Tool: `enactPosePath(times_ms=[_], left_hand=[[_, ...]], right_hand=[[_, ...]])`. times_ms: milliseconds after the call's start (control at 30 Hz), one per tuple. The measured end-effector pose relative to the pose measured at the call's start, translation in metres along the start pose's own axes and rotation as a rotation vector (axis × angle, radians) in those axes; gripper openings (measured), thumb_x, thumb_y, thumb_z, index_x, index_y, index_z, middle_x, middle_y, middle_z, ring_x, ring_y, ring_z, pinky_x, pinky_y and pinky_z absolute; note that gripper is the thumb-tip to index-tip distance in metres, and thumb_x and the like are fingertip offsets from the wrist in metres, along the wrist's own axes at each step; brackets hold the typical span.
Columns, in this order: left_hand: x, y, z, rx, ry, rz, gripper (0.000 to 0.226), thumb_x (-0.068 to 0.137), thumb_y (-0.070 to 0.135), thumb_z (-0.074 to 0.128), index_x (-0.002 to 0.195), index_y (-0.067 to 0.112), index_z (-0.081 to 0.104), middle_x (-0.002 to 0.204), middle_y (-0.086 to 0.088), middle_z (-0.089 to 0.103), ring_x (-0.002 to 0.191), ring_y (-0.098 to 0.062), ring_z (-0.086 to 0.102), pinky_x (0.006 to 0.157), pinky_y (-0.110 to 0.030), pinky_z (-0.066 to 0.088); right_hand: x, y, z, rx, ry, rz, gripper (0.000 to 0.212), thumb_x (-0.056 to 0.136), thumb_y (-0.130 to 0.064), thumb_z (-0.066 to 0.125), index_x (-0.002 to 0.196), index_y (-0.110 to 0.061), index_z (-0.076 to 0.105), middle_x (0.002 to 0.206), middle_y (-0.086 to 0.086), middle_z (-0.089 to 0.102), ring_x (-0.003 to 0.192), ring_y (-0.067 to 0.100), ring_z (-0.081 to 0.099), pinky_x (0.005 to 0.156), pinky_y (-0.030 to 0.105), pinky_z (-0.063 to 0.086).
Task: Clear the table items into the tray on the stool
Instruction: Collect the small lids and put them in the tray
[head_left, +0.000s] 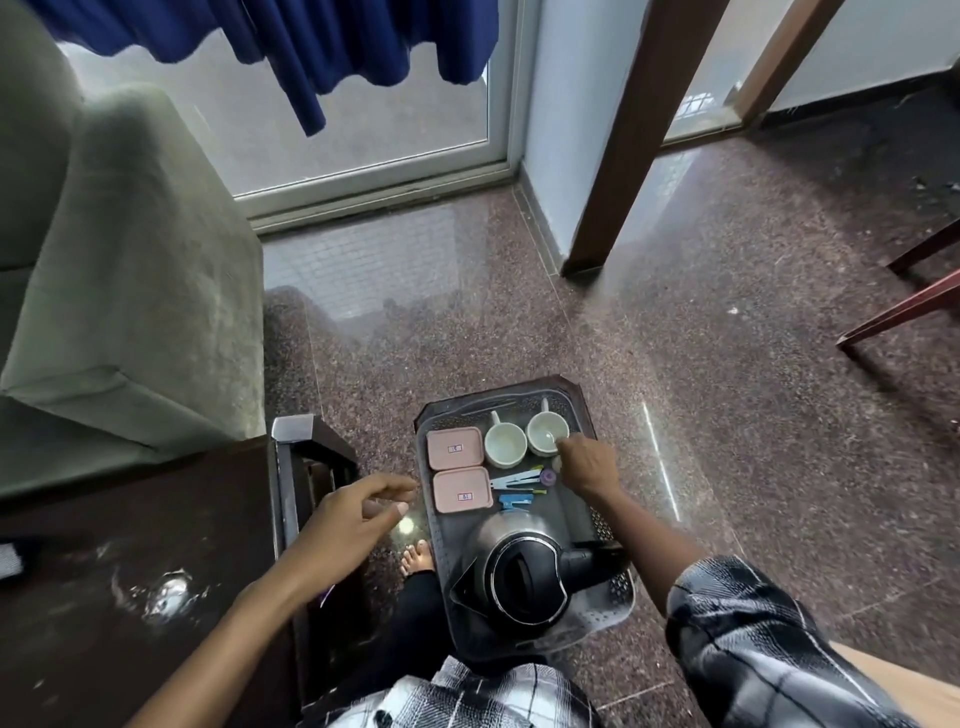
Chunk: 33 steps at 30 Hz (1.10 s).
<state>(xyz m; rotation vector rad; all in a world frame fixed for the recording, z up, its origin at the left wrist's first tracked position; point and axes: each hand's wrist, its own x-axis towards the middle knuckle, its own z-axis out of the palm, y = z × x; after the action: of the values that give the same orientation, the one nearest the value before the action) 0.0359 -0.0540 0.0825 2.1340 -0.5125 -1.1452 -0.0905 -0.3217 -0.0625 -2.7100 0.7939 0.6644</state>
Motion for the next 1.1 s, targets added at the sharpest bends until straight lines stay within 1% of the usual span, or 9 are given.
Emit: enactPosePath(times_ms=[133, 300, 500, 633, 733, 833, 967, 1033, 1100], left_hand=[[0.001, 0.002, 0.004, -0.003, -0.014, -0.009, 0.026, 0.09, 0.016, 0.058, 0.1, 0.041, 0.06, 0.107, 0.012, 0.068, 0.095, -0.006, 0.063, 0.092, -0.024, 0.048], [0.002, 0.007, 0.008, 0.001, -0.034, -0.004, 0.025, 0.09, 0.015, 0.058, 0.103, 0.037, 0.06, 0.107, 0.012, 0.067, 0.091, -0.005, 0.063, 0.084, -0.014, 0.046], [-0.002, 0.002, 0.002, 0.028, -0.016, -0.004, 0.027, 0.09, 0.02, 0.058, 0.102, 0.044, 0.06, 0.105, 0.015, 0.068, 0.091, -0.003, 0.064, 0.09, -0.023, 0.048], [-0.006, -0.001, 0.0, 0.001, 0.0, -0.015, 0.028, 0.089, 0.017, 0.059, 0.099, 0.043, 0.059, 0.104, 0.015, 0.068, 0.093, -0.005, 0.064, 0.088, -0.019, 0.046], [-0.006, -0.006, 0.001, -0.006, -0.002, -0.035, 0.028, 0.089, 0.016, 0.059, 0.098, 0.043, 0.061, 0.103, 0.014, 0.07, 0.094, -0.009, 0.065, 0.093, -0.024, 0.047], [-0.004, -0.005, 0.005, 0.0, -0.019, -0.03, 0.027, 0.089, 0.017, 0.059, 0.1, 0.042, 0.061, 0.105, 0.012, 0.069, 0.093, -0.011, 0.065, 0.094, -0.027, 0.049], [0.002, 0.011, 0.016, -0.04, -0.059, -0.006, 0.026, 0.09, 0.016, 0.057, 0.098, 0.041, 0.058, 0.112, 0.007, 0.065, 0.101, -0.01, 0.063, 0.098, -0.029, 0.048], [0.005, 0.021, 0.024, -0.077, -0.078, 0.012, 0.024, 0.09, 0.016, 0.056, 0.097, 0.039, 0.058, 0.115, 0.002, 0.064, 0.104, -0.012, 0.062, 0.1, -0.033, 0.047], [0.007, 0.031, 0.033, -0.107, -0.078, 0.013, 0.02, 0.091, 0.017, 0.055, 0.097, 0.035, 0.057, 0.116, -0.001, 0.064, 0.103, -0.014, 0.062, 0.097, -0.031, 0.049]], right_hand=[[-0.002, 0.007, 0.003, -0.04, 0.008, 0.003, 0.027, 0.085, -0.01, 0.045, 0.103, -0.003, 0.065, 0.105, 0.018, 0.068, 0.099, 0.036, 0.065, 0.074, 0.04, 0.051], [-0.005, 0.003, 0.01, -0.059, -0.017, -0.048, 0.024, 0.086, -0.004, 0.044, 0.098, -0.006, 0.065, 0.098, 0.017, 0.071, 0.094, 0.034, 0.068, 0.073, 0.039, 0.052], [-0.003, -0.005, 0.017, -0.063, -0.077, -0.035, 0.025, 0.087, -0.015, 0.046, 0.096, -0.007, 0.068, 0.102, 0.016, 0.071, 0.098, 0.031, 0.067, 0.074, 0.034, 0.049], [0.0, -0.005, 0.022, -0.047, -0.075, -0.005, 0.026, 0.088, -0.015, 0.046, 0.097, -0.005, 0.068, 0.104, 0.016, 0.07, 0.1, 0.032, 0.066, 0.076, 0.033, 0.049], [-0.003, -0.007, 0.019, -0.005, -0.065, 0.026, 0.024, 0.087, -0.014, 0.048, 0.095, -0.004, 0.068, 0.103, 0.016, 0.07, 0.099, 0.032, 0.066, 0.075, 0.034, 0.049], [-0.009, -0.002, 0.008, 0.129, 0.017, 0.122, 0.018, 0.085, -0.011, 0.052, 0.094, -0.006, 0.067, 0.1, 0.015, 0.07, 0.095, 0.032, 0.067, 0.072, 0.036, 0.05], [-0.031, 0.014, -0.023, 0.542, 0.173, 0.315, 0.008, 0.076, -0.004, 0.058, 0.077, -0.009, 0.064, 0.076, 0.009, 0.064, 0.075, 0.026, 0.062, 0.062, 0.029, 0.042], [-0.043, 0.017, -0.041, 0.675, 0.169, 0.31, 0.013, 0.077, -0.002, 0.06, 0.086, -0.006, 0.069, 0.08, 0.008, 0.065, 0.075, 0.019, 0.058, 0.062, 0.022, 0.04], [-0.05, 0.01, -0.057, 0.757, 0.178, 0.23, 0.019, 0.077, -0.002, 0.064, 0.095, -0.002, 0.07, 0.09, 0.013, 0.07, 0.078, 0.018, 0.06, 0.068, 0.023, 0.043]])
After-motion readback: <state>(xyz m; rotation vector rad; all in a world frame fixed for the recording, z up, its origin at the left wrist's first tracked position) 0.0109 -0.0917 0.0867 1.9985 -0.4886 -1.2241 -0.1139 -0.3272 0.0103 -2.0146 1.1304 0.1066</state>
